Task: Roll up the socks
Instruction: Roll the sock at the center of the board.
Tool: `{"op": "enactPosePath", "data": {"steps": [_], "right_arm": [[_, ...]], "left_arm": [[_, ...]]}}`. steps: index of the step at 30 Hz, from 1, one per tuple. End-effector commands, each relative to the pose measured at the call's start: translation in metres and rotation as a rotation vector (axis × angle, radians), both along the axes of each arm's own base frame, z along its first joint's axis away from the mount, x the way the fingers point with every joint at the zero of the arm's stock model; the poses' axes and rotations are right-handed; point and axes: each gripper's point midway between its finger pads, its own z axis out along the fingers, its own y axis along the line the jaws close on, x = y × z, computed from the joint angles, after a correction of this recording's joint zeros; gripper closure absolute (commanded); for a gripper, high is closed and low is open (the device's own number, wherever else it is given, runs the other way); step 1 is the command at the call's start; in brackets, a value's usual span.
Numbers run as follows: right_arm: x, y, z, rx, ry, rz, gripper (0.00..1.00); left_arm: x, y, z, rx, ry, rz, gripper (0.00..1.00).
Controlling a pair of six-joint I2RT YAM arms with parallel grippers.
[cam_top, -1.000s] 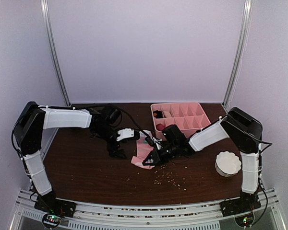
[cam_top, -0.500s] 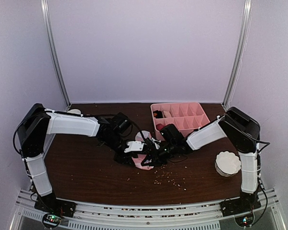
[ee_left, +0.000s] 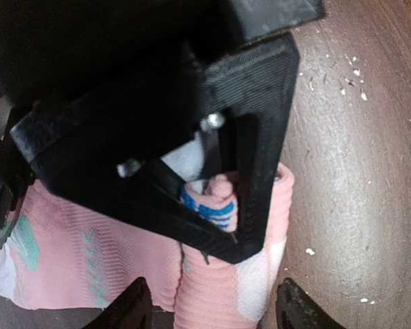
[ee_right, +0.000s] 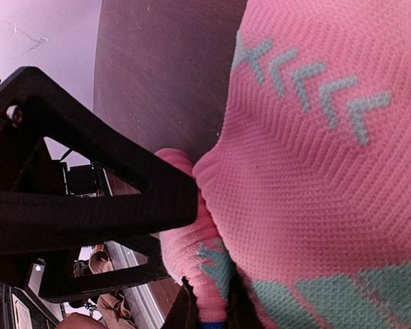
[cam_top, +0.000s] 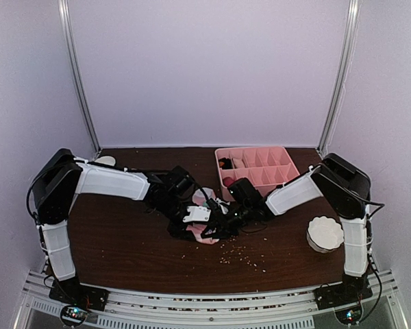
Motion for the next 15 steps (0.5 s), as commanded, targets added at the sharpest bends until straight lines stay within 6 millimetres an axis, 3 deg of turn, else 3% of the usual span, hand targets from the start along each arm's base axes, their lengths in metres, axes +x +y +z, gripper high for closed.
{"op": "enactPosePath", "data": {"steps": [1, 5, 12, 15], "right_arm": [[-0.031, -0.027, -0.057, -0.178, 0.164, -0.027, 1.00], [-0.031, -0.027, -0.055, -0.174, 0.164, -0.032, 1.00], [-0.031, -0.026, -0.055, -0.172, 0.171, -0.030, 1.00], [-0.031, -0.026, -0.054, -0.169, 0.173, -0.034, 1.00]], "left_arm": [[0.002, -0.003, -0.010, 0.022, -0.022, -0.003, 0.39], [-0.007, 0.005, -0.010, 0.022, -0.027, -0.006, 0.42], [-0.022, 0.008, 0.001, -0.013, -0.088, -0.014, 0.37], [-0.018, 0.005, 0.002, -0.020, -0.150, 0.001, 0.37]]}}
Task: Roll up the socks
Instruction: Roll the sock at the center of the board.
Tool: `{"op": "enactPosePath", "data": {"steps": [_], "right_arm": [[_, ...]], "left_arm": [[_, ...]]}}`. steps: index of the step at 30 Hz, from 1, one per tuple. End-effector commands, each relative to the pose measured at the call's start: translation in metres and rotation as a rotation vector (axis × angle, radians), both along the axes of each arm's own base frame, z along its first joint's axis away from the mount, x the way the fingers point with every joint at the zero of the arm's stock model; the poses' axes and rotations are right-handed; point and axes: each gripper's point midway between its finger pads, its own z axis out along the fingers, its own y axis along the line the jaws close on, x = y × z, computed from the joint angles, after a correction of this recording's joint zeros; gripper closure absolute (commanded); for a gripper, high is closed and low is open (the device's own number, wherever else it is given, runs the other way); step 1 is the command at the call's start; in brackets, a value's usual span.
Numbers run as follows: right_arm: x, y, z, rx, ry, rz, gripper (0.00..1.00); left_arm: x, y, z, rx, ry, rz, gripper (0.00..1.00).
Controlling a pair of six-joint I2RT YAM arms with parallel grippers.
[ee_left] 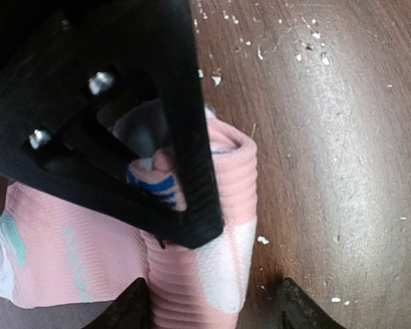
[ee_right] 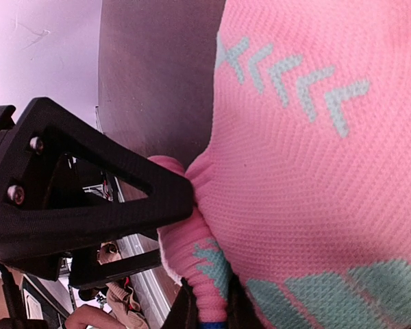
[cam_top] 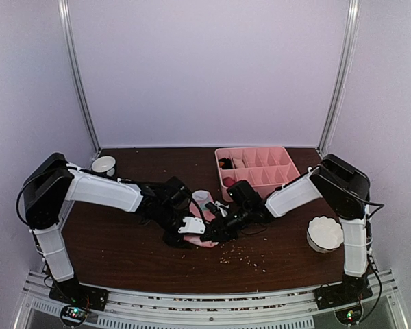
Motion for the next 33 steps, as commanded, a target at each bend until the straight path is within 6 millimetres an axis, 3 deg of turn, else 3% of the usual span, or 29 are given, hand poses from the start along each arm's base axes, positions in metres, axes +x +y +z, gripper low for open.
{"op": "enactPosePath", "data": {"steps": [1, 6, 10, 15, 27, 30, 33], "right_arm": [[-0.021, -0.028, -0.055, -0.189, 0.127, -0.042, 1.00], [-0.023, -0.029, -0.055, -0.187, 0.133, -0.045, 1.00], [-0.024, -0.030, -0.056, -0.186, 0.139, -0.041, 1.00], [-0.023, -0.028, -0.056, -0.181, 0.139, -0.041, 1.00], [-0.026, -0.028, -0.054, -0.159, 0.151, -0.049, 1.00], [-0.025, -0.027, -0.053, -0.156, 0.149, -0.052, 1.00], [-0.024, -0.026, -0.052, -0.148, 0.152, -0.057, 1.00]], "left_arm": [[0.006, -0.011, 0.014, -0.056, -0.104, 0.015, 0.37], [0.013, -0.015, 0.030, -0.115, -0.176, 0.031, 0.37], [0.002, -0.013, 0.037, -0.140, -0.155, -0.001, 0.38], [-0.018, -0.008, 0.022, -0.100, -0.095, -0.069, 0.44], [0.002, -0.017, 0.007, -0.027, -0.103, -0.025, 0.48], [-0.001, -0.015, -0.001, -0.003, -0.080, -0.032, 0.54], [-0.005, -0.010, -0.008, 0.025, -0.060, -0.046, 0.70]]}}
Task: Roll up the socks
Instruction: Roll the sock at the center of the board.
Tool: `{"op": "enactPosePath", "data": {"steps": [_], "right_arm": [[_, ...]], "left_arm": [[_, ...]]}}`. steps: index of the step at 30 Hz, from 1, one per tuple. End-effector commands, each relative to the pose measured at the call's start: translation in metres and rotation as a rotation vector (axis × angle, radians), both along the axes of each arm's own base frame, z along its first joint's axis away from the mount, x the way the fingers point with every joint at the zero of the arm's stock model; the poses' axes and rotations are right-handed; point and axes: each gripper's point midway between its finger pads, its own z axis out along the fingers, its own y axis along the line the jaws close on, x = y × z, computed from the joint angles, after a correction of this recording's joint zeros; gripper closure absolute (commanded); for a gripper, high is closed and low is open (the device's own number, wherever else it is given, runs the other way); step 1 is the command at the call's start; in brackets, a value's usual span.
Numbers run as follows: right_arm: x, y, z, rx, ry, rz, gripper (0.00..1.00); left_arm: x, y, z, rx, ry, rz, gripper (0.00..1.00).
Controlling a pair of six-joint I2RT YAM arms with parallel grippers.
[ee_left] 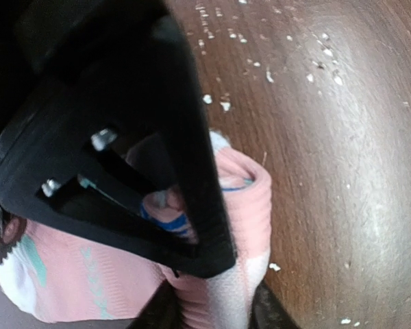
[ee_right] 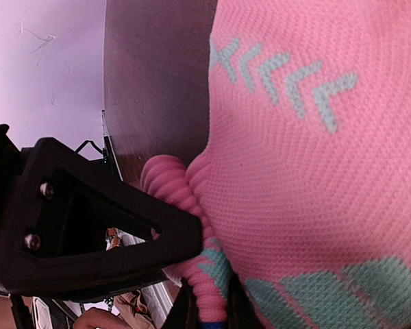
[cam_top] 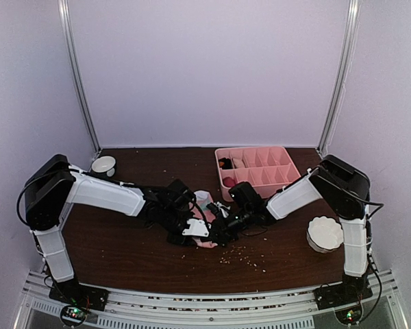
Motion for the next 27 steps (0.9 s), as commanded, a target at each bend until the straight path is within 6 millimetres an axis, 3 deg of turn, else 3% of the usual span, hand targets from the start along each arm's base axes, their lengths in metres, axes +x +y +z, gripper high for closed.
{"op": "enactPosePath", "data": {"steps": [1, 6, 10, 11, 13, 14, 18, 27], "right_arm": [[-0.020, -0.025, -0.051, -0.167, 0.131, -0.038, 1.00], [-0.019, -0.023, -0.048, -0.150, 0.135, -0.040, 1.00], [-0.014, -0.021, -0.038, -0.126, 0.098, -0.042, 1.00], [-0.011, -0.022, -0.035, -0.126, 0.069, -0.045, 0.97], [-0.005, -0.026, -0.027, -0.138, -0.030, -0.037, 0.67], [-0.003, -0.029, -0.024, -0.148, -0.072, -0.037, 0.58], [0.003, -0.041, -0.017, -0.182, -0.187, -0.043, 0.46], [0.005, -0.078, 0.003, -0.249, -0.436, -0.066, 0.46]], "left_arm": [[-0.007, 0.005, -0.012, 0.054, 0.033, -0.025, 0.74], [-0.011, 0.014, -0.020, 0.085, 0.034, -0.033, 0.77], [-0.010, 0.012, -0.024, 0.088, 0.108, 0.002, 1.00], [-0.011, 0.011, -0.022, 0.081, 0.155, 0.012, 1.00], [-0.014, 0.013, -0.023, 0.082, 0.251, 0.029, 1.00], [-0.015, 0.014, -0.021, 0.079, 0.295, 0.034, 1.00], [-0.018, 0.023, -0.026, 0.107, 0.450, 0.064, 1.00], [-0.025, 0.030, -0.026, 0.117, 0.640, 0.108, 1.00]]}}
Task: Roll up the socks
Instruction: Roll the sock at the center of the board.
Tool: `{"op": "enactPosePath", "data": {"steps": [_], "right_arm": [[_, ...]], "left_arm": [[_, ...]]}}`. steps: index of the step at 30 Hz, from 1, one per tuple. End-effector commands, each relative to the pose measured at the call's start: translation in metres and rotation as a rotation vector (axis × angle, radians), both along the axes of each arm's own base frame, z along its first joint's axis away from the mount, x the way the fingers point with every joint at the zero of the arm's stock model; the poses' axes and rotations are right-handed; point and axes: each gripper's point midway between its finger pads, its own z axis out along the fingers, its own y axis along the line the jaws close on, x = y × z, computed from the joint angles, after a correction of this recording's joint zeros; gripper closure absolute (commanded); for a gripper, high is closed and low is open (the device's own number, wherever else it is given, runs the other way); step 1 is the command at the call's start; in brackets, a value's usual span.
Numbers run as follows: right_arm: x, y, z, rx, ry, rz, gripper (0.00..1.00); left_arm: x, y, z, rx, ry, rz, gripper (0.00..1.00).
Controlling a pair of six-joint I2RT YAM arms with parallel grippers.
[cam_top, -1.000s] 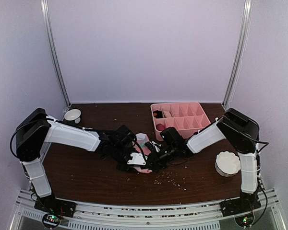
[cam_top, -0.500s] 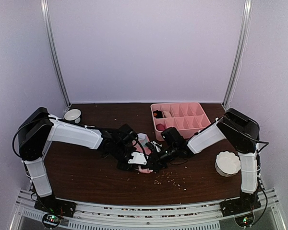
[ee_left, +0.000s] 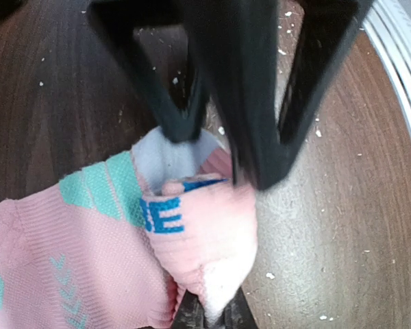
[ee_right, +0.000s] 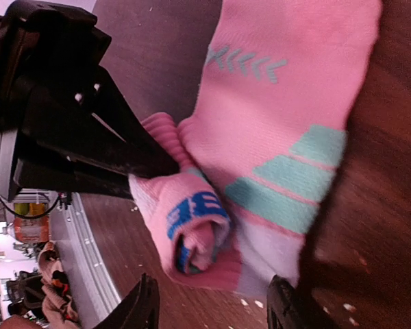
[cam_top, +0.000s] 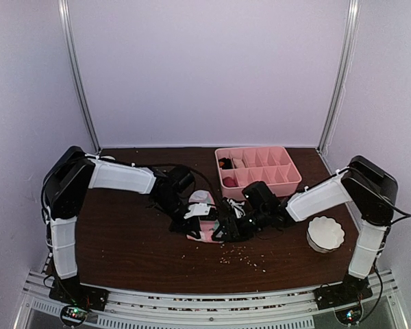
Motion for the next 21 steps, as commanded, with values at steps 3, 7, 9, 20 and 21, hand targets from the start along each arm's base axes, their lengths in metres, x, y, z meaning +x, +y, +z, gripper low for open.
{"op": "enactPosePath", "data": {"steps": [3, 7, 9, 20, 21], "right_arm": [[0.009, -0.055, 0.004, -0.168, -0.285, -0.077, 0.43], [0.031, -0.093, 0.033, -0.300, -0.527, -0.206, 0.00], [0.041, -0.113, 0.046, -0.381, -0.605, -0.270, 0.00], [0.055, -0.095, 0.070, -0.032, -0.564, -0.309, 0.01], [0.050, -0.092, 0.077, -0.085, -0.673, -0.274, 0.00]], "left_arm": [[-0.033, 0.033, -0.024, 0.165, 0.268, 0.029, 1.00], [-0.030, 0.031, -0.020, 0.157, 0.340, 0.047, 1.00], [-0.028, 0.030, -0.017, 0.150, 0.380, 0.058, 1.00], [-0.015, 0.028, -0.014, 0.144, 0.613, 0.137, 1.00], [-0.014, 0.029, -0.014, 0.146, 0.625, 0.142, 1.00]]}}
